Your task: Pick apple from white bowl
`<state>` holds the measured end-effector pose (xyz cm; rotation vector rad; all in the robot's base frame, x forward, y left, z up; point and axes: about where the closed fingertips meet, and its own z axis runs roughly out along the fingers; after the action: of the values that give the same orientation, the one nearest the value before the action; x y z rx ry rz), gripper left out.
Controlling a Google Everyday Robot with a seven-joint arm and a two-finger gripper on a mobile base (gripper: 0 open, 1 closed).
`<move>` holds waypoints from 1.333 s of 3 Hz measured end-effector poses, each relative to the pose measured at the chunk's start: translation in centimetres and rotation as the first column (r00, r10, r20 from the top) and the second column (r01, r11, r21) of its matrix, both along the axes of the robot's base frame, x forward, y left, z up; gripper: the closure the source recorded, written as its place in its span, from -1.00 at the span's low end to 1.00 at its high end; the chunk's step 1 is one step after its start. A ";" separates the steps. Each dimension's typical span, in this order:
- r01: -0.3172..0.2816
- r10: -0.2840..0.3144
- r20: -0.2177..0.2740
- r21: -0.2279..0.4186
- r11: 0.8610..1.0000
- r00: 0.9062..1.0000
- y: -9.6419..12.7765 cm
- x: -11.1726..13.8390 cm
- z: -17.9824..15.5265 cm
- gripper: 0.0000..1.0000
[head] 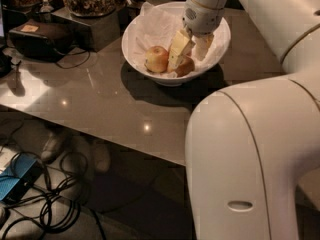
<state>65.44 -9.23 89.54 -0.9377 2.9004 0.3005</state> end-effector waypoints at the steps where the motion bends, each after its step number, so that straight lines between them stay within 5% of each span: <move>1: -0.023 0.023 -0.007 -0.001 1.000 1.000 0.9 -0.1 -0.2 -0.30; 4: -0.053 0.052 -0.031 -0.009 0.999 0.998 2.0 -0.4 -1.2 -0.24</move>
Offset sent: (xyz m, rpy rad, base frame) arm -0.0427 0.0086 0.0009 -0.0536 0.1573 0.0912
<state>65.07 -7.21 88.37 -1.0212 2.9111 0.3066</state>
